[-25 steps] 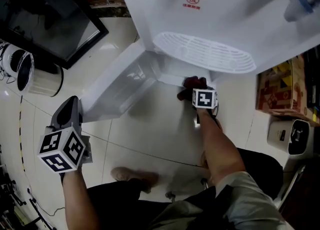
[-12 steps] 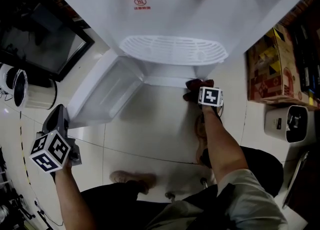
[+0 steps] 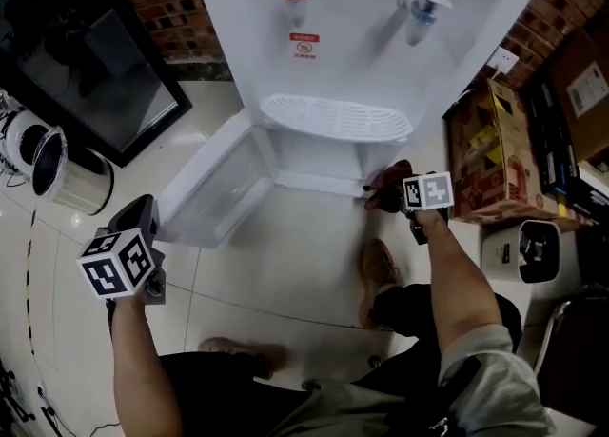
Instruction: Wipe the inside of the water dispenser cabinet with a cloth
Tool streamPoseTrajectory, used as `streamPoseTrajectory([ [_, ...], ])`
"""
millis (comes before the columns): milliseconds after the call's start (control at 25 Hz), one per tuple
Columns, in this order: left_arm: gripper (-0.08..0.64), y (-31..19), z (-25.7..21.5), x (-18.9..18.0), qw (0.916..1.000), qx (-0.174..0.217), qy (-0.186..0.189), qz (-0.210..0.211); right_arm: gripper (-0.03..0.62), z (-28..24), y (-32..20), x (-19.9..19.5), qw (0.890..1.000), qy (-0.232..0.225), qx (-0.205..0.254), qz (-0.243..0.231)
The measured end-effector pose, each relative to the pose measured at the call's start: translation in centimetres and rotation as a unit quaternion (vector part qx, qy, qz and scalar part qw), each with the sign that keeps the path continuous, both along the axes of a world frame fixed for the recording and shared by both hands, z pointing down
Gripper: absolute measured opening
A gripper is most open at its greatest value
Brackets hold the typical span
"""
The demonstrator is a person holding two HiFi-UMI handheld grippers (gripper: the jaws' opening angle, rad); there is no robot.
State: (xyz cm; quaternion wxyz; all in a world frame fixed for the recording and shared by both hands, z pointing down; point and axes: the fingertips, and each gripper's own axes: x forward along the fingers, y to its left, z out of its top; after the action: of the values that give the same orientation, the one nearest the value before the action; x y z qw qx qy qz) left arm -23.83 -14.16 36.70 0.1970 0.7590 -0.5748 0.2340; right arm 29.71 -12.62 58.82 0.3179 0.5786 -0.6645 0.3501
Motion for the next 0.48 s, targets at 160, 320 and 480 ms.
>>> streamPoseTrajectory([
  [160, 0.000, 1.6, 0.0, 0.9, 0.9993, -0.015, 0.024, 0.024, 0.106, -4.6, 2.9, -2.2, 0.986, 0.005, -0.073, -0.148],
  [320, 0.000, 3.5, -0.1, 2.5, 0.9954, -0.033, 0.058, 0.069, 0.106, -11.7, 4.3, -4.1, 0.964, 0.061, -0.085, -0.246],
  [480, 0.000, 5.7, 0.1, 5.0, 0.9868, -0.054, 0.087, 0.125, 0.106, -17.2, 5.2, -7.4, 0.966, 0.044, -0.034, -0.253],
])
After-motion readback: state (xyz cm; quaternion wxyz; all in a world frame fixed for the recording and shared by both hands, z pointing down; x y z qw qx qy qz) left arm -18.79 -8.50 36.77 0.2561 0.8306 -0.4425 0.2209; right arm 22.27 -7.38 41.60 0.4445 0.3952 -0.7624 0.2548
